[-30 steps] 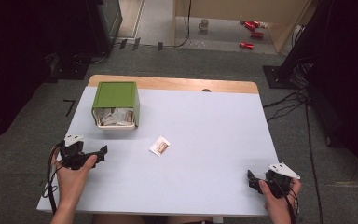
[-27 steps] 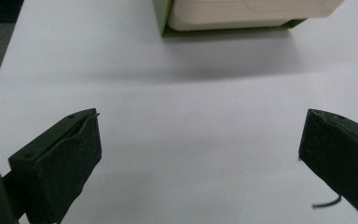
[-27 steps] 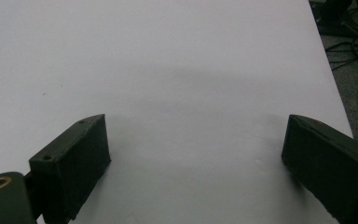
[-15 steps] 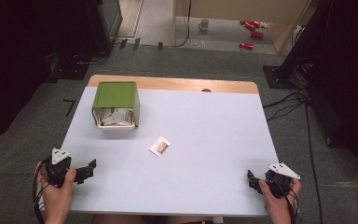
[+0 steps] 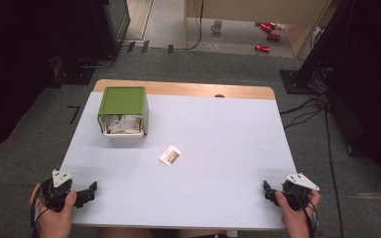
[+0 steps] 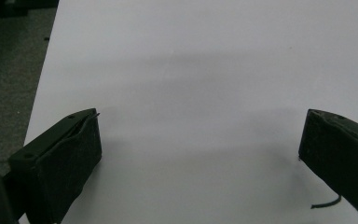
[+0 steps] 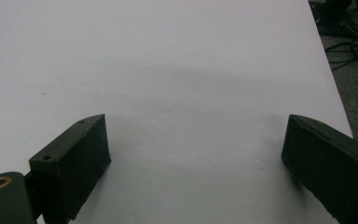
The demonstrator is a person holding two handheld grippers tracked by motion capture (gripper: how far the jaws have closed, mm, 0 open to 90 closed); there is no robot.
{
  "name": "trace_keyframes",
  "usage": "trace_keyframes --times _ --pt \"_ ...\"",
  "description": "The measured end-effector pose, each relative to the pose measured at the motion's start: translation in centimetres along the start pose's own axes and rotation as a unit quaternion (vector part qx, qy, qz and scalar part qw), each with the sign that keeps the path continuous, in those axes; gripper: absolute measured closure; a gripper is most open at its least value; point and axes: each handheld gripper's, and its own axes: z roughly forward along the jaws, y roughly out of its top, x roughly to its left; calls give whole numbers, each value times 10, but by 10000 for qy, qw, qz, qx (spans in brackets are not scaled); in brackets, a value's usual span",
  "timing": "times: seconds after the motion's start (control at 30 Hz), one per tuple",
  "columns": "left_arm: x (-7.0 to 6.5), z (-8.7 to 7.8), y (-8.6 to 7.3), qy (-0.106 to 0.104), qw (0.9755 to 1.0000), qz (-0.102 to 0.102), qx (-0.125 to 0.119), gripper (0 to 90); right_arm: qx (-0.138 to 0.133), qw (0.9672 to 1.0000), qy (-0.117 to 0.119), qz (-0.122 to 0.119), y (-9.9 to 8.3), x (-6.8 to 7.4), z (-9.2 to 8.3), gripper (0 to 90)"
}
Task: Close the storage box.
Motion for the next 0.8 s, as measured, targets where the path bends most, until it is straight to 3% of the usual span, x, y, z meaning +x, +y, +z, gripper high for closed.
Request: trace_keyframes --times 0.1,0.17,0.23,0.6,0.8 --pt "-7 6 0 110 9996 251 53 0 -2 10000 0 1 0 0 0 71" --pt "-7 7 -1 90 9996 277 -36 0 -5 10000 1 -4 0 0 0 71" --pt "-3 8 -3 -77 9998 169 -71 0 0 10000 2 2 0 0 0 71" --pt "-3 8 -5 -50 9997 140 -168 0 -7 10000 -2 -9 0 0 0 71" --pt "-3 6 -3 -63 9999 92 -85 0 -2 10000 3 0 0 0 0 71"
